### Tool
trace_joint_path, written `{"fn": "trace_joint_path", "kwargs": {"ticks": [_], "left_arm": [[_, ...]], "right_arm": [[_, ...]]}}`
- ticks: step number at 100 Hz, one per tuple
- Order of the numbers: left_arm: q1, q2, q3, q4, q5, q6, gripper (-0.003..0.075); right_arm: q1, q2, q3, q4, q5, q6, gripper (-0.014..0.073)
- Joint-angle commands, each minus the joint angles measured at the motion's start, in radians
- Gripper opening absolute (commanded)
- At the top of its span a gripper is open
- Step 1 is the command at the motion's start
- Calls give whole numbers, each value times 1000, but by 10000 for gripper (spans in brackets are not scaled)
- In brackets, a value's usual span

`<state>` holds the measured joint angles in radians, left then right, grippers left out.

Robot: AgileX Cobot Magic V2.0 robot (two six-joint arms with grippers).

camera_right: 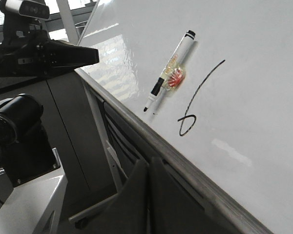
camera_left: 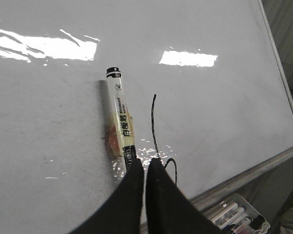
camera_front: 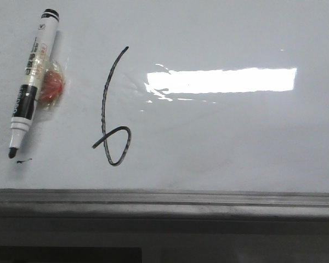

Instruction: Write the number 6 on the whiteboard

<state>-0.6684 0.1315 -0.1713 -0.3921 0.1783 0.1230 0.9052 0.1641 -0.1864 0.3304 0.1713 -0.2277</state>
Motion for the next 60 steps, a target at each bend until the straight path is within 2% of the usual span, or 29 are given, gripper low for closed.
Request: {"fn": "trace_joint_path", "kwargs": {"ticks": [1, 52, 60], "left_arm": [[1, 7, -28, -16, -81, 3, -19], [1, 7, -28, -16, -81, 3, -19], [2, 7, -26, 53, -83, 3, -19]], "right_arm": [[1, 7, -18, -4, -83, -9, -64], [1, 7, -18, -4, -83, -9, -64], [1, 7, -18, -4, -83, -9, -64]]}}
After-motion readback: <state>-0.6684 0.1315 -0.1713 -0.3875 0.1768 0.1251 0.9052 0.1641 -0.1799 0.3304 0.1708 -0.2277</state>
